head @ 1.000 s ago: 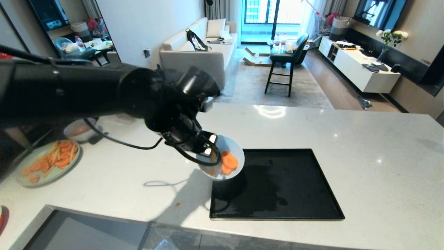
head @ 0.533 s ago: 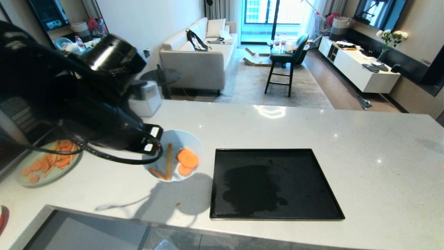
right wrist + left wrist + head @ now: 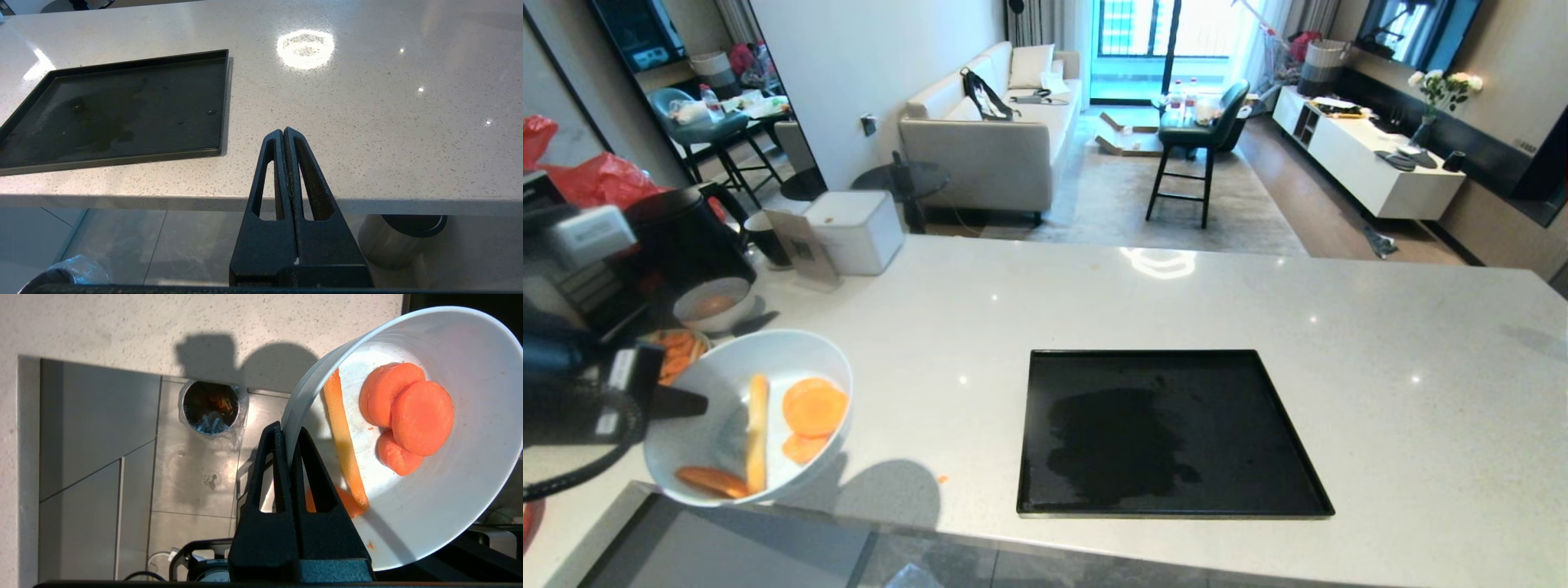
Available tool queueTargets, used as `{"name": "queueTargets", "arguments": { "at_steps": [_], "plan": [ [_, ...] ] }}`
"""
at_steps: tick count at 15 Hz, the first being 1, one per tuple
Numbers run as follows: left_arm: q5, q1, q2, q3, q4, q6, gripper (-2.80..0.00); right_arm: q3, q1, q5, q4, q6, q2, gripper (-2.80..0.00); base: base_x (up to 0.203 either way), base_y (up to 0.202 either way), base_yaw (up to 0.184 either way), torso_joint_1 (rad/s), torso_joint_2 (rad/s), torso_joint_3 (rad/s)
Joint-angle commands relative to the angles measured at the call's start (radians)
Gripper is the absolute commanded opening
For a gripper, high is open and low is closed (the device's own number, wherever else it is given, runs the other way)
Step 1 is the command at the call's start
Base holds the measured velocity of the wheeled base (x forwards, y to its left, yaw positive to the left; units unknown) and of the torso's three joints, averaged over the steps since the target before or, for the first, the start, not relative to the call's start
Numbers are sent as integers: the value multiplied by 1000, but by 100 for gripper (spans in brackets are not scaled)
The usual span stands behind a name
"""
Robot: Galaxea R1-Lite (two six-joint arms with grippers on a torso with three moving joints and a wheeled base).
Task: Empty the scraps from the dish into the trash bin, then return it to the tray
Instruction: Move the bowl over the trash can
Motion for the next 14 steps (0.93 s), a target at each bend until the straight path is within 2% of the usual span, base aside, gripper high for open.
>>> {"name": "queueTargets", "arguments": {
  "at_steps": [1, 5, 9, 14],
  "plan": [
    [-13, 54, -141, 65, 6, -1, -280, 0, 0, -1, -1, 1, 0, -280, 0, 0, 0, 0, 0, 0],
    [-25, 140, -321, 210, 6, -1, -280, -1, 0, -1, 0, 0, 0, -280, 0, 0, 0, 0, 0, 0],
    [-104, 228, -409, 343, 3, -1, -280, 0, 0, -1, -1, 0, 0, -280, 0, 0, 0, 0, 0, 0],
    [-105, 224, -378, 383, -3, 0, -280, 0, 0, -1, -1, 0, 0, -280, 0, 0, 0, 0, 0, 0]
  ]
}}
